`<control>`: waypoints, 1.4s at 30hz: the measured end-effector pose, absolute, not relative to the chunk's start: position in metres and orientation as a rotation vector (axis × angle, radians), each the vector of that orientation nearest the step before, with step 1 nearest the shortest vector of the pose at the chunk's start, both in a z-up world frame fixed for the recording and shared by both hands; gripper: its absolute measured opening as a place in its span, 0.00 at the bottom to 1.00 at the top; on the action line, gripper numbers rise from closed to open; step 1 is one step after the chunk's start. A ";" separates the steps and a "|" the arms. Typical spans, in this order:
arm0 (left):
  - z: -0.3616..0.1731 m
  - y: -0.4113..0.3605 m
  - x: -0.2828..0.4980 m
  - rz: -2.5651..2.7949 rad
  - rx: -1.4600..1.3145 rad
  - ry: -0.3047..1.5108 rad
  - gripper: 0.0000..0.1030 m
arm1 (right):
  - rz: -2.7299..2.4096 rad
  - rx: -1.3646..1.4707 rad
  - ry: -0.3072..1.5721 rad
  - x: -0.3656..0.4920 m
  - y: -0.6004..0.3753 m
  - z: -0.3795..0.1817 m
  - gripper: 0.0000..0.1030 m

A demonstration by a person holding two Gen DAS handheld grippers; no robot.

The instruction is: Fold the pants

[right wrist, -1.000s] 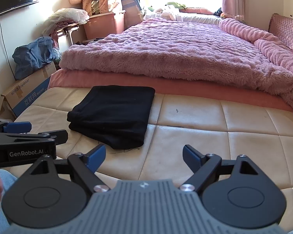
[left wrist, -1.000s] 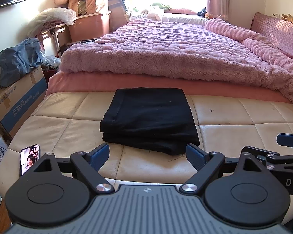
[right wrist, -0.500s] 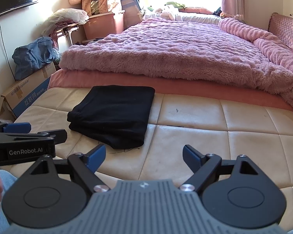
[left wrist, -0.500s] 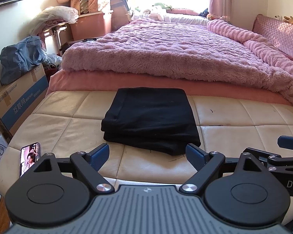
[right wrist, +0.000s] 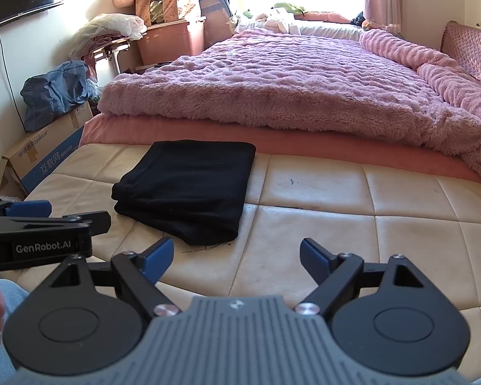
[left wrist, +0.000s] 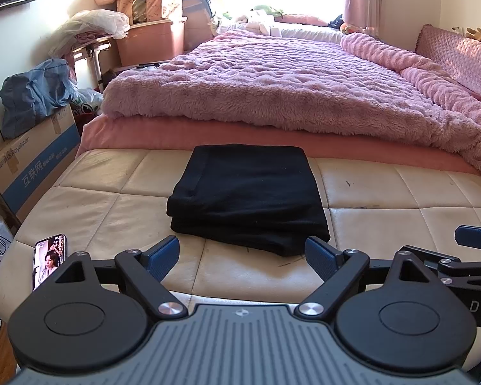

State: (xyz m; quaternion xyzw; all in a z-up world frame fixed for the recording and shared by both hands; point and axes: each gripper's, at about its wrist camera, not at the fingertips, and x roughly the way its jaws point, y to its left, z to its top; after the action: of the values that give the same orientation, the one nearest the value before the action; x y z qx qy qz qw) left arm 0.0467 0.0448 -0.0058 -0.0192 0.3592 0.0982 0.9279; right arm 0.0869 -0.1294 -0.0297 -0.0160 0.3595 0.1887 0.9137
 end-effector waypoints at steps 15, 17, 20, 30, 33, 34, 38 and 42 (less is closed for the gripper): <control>-0.005 0.046 0.046 0.202 -0.043 0.737 1.00 | 0.392 -0.034 0.743 0.085 -0.127 -0.031 0.80; -0.005 0.046 0.046 0.202 -0.044 0.738 1.00 | 0.393 -0.033 0.744 0.085 -0.127 -0.031 0.80; -0.005 0.046 0.045 0.203 -0.046 0.739 1.00 | 0.391 -0.033 0.743 0.085 -0.127 -0.031 0.80; -0.006 0.044 0.044 0.203 -0.041 0.737 1.00 | 0.393 -0.034 0.745 0.084 -0.127 -0.031 0.80; -0.006 0.043 0.044 0.203 -0.042 0.735 1.00 | 0.393 -0.033 0.745 0.084 -0.127 -0.031 0.80; -0.006 0.043 0.044 0.206 -0.040 0.732 1.00 | 0.393 -0.033 0.746 0.084 -0.127 -0.031 0.80; -0.004 0.038 0.044 0.210 -0.019 0.720 1.00 | 0.394 -0.036 0.745 0.084 -0.126 -0.031 0.80; -0.002 0.038 0.044 0.212 -0.020 0.714 1.00 | 0.397 -0.037 0.744 0.084 -0.127 -0.032 0.80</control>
State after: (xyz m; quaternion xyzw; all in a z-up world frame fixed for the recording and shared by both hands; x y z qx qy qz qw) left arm 0.0442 0.0380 -0.0024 -0.0098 0.3489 0.1036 0.9314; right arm 0.0844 -0.1267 -0.0318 -0.0178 0.3610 0.1926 0.9123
